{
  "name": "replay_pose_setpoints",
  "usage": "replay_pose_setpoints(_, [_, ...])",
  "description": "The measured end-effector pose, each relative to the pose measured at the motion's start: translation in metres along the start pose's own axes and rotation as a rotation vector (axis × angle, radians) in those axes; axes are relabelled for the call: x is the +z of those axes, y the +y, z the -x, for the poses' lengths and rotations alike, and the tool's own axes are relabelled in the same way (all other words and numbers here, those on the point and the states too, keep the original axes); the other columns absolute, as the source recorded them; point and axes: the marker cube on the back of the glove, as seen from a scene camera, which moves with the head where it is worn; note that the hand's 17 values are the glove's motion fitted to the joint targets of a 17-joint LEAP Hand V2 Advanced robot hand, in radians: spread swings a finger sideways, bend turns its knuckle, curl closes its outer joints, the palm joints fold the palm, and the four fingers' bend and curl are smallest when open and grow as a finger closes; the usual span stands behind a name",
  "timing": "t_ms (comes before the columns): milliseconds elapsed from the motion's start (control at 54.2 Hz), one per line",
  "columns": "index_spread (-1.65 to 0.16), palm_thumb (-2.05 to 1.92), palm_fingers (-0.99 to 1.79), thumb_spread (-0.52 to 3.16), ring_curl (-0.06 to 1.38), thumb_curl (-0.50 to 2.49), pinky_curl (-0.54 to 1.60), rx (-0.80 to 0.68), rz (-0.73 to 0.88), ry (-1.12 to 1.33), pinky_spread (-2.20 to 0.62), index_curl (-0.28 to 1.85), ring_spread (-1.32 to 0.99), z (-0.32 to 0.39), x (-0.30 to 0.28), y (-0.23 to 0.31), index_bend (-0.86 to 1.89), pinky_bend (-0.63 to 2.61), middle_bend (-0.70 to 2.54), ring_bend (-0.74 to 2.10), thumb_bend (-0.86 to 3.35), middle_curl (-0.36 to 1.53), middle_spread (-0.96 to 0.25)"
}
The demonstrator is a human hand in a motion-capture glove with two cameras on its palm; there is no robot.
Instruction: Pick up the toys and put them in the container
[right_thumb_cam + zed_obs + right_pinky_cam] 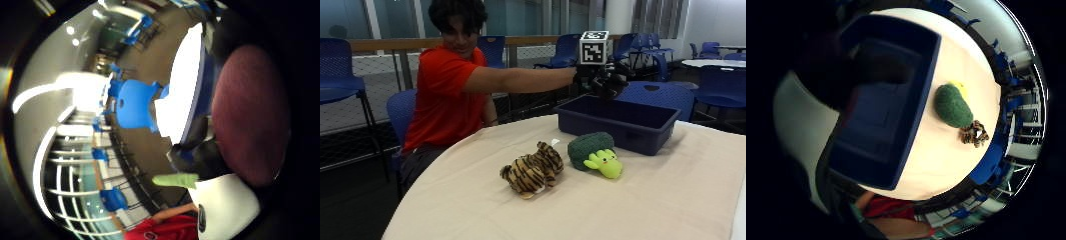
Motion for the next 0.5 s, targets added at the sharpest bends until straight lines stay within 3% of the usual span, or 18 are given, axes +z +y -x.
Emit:
replay_pose_setpoints(18, [-0.45, 0.52, 0.50, 0.87, 0.52, 0.87, 0.43, -0.012, 0.009, -0.007, -0.38, 0.72, -0.51, -0.001, 0.002, 0.001, 0.12, 0.99, 0.30, 0.67, 0.10, 0.56, -0.41])
replay_pose_setpoints(55, [-0.42, 0.33, -0.08, 0.98, 0.50, 0.78, 0.49, -0.034, 0.021, -0.015, -0.26, 0.69, -0.36, -0.005, 0.004, 0.005, 0.07, 1.10, 0.12, 0.50, -0.02, 0.51, -0.30])
replay_pose_setpoints(92, [-0.39, 0.18, -0.35, 0.99, 0.48, 0.71, 0.51, -0.050, 0.028, -0.027, -0.19, 0.64, -0.26, -0.010, 0.006, 0.009, -0.02, 1.21, 0.11, 0.37, -0.11, 0.49, -0.22])
replay_pose_setpoints(240, [-0.33, -0.11, -0.44, 0.94, 0.33, 0.54, 0.46, -0.048, -0.010, 0.011, 0.00, 0.40, -0.06, -0.040, 0.005, 0.031, -0.02, 1.28, 0.07, 0.15, -0.12, 0.38, -0.07])
replay_pose_setpoints(498, [-0.32, -0.14, -0.33, 0.90, 0.28, 0.37, 0.41, 0.125, 0.004, 0.160, 0.12, 0.28, 0.05, -0.174, -0.020, 0.075, 0.08, 1.21, 0.11, 0.15, -0.12, 0.30, -0.05])
